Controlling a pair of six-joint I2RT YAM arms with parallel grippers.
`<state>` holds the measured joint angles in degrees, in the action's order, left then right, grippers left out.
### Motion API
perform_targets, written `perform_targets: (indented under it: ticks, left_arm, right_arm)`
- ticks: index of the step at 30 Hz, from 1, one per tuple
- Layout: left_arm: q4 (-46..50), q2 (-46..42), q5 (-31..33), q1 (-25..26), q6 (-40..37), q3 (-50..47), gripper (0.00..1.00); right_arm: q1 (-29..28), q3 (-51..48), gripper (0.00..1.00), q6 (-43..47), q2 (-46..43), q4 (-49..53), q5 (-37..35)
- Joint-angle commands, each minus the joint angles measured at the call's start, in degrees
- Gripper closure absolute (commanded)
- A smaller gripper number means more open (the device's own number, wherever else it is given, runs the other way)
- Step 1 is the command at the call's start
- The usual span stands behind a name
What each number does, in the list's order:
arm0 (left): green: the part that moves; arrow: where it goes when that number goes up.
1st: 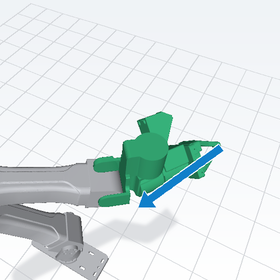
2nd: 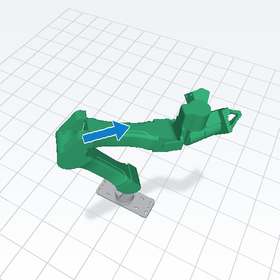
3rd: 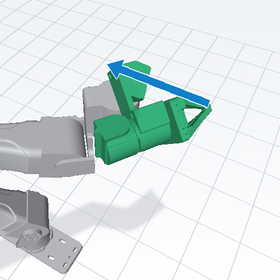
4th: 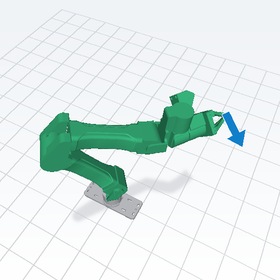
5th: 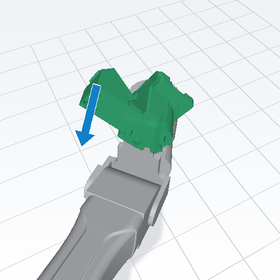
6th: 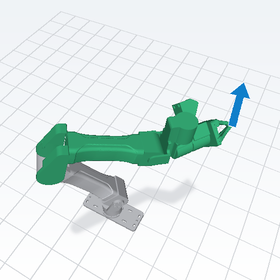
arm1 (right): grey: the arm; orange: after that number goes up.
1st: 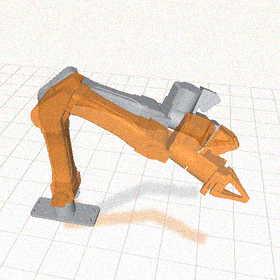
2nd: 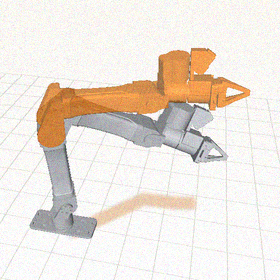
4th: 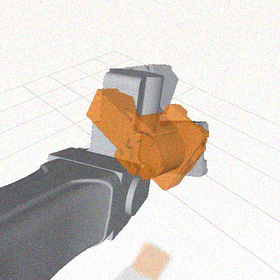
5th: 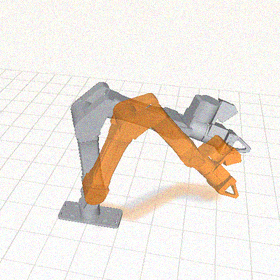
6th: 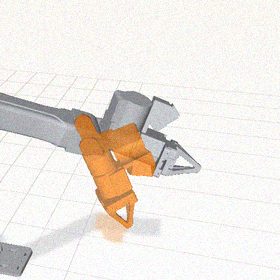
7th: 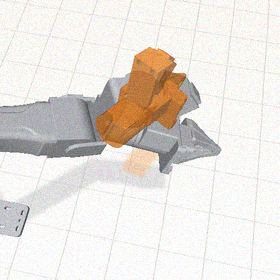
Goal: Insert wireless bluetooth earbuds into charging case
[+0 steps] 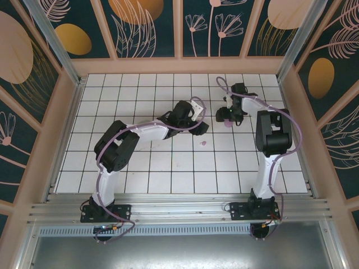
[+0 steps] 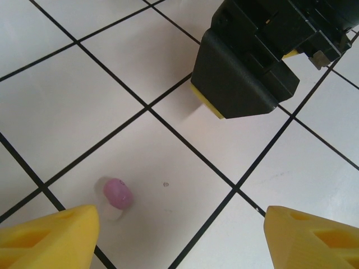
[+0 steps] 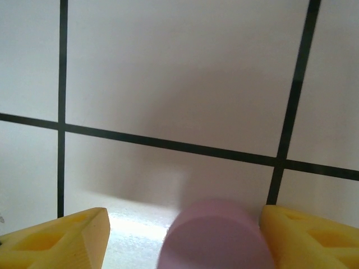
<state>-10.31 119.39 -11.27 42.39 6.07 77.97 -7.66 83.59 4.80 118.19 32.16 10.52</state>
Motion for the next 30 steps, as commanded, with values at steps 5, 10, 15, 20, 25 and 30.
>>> perform_targets:
  ticks: [5,10,15,20,25,30]
  left_arm:
    - [-1.3,-3.2,1.4,-0.1,0.9,-2.1,0.24]
    - [-1.7,-4.0,1.6,-0.1,1.5,-3.3,0.24]
    - [-2.6,-4.9,1.3,-0.1,2.2,-5.0,0.24]
    - [-4.2,-7.3,2.2,-0.1,1.9,-8.1,0.24]
    - [-6.0,-9.6,3.0,-0.1,1.1,-11.0,0.24]
    - [-14.4,-13.1,1.6,-0.2,-0.8,-17.2,0.24]
  right_arm:
    - [-2.1,0.8,0.28,-0.3,1.5,4.4,0.5]
    - [-3.0,-1.4,0.32,-3.3,-0.8,5.0,-0.3]
    - [-3.8,-2.7,0.39,-6.2,-1.9,6.2,-2.6]
    - [-4.2,-4.2,0.46,-9.6,-3.2,6.7,-2.5]
    - [-4.4,-5.7,0.53,-13.3,-5.5,6.7,-2.1]
    - [-4.4,-8.0,0.67,-18.5,-9.3,5.2,1.9]
